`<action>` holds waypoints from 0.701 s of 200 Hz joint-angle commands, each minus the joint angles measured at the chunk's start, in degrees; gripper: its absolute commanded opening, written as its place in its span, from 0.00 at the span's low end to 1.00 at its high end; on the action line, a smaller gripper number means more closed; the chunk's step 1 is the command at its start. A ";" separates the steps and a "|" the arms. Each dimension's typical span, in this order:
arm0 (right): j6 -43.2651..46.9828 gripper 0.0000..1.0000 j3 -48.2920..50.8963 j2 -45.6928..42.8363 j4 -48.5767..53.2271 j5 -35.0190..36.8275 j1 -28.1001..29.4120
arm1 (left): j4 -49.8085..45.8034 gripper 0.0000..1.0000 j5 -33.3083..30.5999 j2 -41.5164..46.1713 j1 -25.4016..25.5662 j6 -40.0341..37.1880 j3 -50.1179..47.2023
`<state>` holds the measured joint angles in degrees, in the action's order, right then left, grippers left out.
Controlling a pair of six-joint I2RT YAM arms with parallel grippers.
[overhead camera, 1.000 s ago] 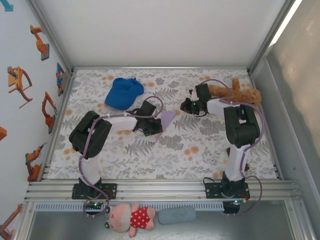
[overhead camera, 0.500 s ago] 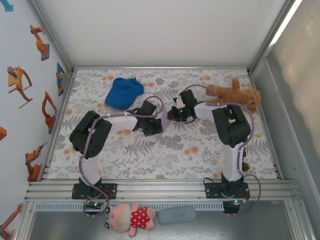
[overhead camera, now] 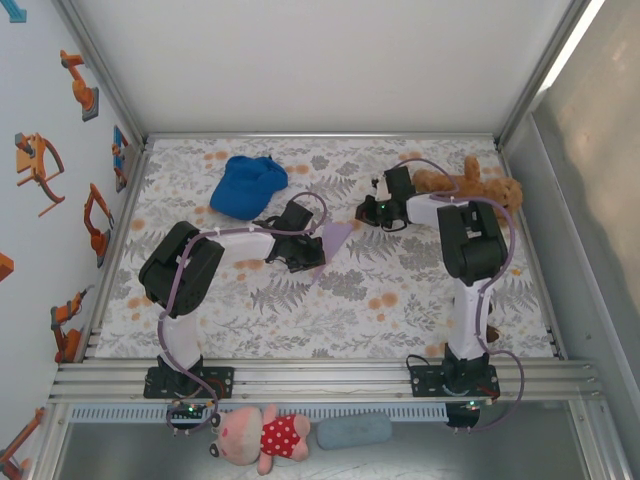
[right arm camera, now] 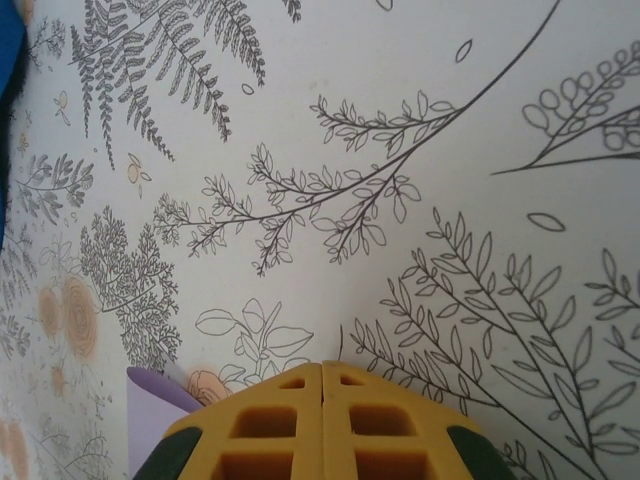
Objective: Fold a paper plane with a square sheet of paper (pick it up from the middle)
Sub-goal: Fold the wing for the fifth time at the center of the table.
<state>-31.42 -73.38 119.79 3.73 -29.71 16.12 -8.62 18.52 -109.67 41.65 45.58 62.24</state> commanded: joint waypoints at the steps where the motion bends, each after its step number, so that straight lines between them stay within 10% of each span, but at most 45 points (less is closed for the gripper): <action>1: 0.02 0.00 2.72 -5.70 -0.06 0.45 0.68 | -9.24 0.00 -0.87 -2.48 0.59 -0.31 -1.35; 140: -0.09 0.00 6.85 -1.89 3.21 -5.08 9.37 | -6.40 0.03 0.01 2.52 0.65 -3.08 2.80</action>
<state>-33.10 -66.59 116.20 4.03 -34.83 25.74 -13.15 18.85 -109.58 41.98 44.73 64.16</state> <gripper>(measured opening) 0.050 0.065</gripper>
